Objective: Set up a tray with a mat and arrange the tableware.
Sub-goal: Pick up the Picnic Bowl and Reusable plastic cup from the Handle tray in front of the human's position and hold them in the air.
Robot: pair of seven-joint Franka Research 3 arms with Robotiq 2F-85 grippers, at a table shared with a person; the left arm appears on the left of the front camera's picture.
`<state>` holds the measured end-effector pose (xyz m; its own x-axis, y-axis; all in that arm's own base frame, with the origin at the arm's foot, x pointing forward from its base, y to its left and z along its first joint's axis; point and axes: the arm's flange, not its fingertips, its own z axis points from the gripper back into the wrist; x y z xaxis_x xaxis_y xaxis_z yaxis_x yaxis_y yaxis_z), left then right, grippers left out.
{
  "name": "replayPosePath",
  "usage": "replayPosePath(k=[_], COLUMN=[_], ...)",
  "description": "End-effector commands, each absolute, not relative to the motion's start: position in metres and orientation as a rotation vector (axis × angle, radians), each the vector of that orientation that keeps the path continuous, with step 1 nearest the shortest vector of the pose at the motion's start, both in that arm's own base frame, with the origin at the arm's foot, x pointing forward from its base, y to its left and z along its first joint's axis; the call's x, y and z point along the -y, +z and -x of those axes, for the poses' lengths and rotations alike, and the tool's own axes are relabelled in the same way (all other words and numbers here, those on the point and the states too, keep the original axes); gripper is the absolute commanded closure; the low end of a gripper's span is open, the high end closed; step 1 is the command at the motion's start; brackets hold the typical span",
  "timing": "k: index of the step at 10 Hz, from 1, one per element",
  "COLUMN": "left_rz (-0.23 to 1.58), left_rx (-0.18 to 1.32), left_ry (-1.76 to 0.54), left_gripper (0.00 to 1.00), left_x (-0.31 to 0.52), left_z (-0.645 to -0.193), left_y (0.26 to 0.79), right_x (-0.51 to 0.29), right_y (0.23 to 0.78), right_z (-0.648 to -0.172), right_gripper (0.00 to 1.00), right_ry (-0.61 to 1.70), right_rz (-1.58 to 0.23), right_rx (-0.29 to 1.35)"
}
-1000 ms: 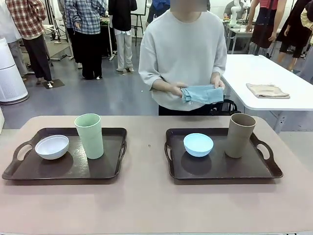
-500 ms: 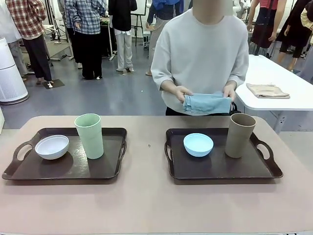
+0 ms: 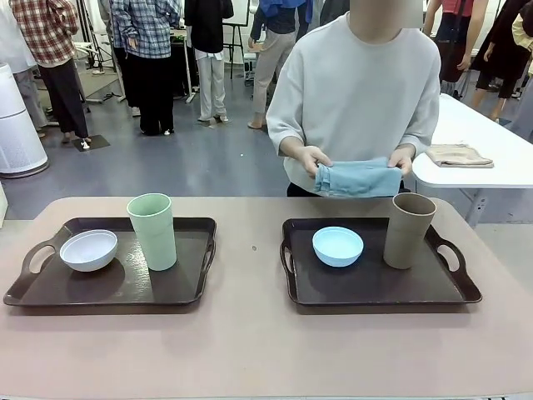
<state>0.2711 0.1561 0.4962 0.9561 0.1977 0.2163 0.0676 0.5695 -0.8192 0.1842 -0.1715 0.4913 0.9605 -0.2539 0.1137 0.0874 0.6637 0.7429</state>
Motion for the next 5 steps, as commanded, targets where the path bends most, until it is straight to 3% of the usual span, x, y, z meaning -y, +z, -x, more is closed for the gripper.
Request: replayPosePath(k=[1, 5], left_rz=[0.983, 0.983], left_rx=[0.32, 0.32], left_ry=[0.061, 0.061], left_gripper=[0.0, 0.0], left_x=[-0.1579, -0.1579], left_z=[-0.2726, -0.2726], left_y=[0.4965, 0.4965], right_x=[0.172, 0.172], right_y=[0.4912, 0.4912], right_z=[-0.1864, -0.1864], right_gripper=[0.0, 0.0], right_ry=[-0.183, -0.183], right_rz=[-0.849, -0.849], right_rx=[0.226, 0.226])
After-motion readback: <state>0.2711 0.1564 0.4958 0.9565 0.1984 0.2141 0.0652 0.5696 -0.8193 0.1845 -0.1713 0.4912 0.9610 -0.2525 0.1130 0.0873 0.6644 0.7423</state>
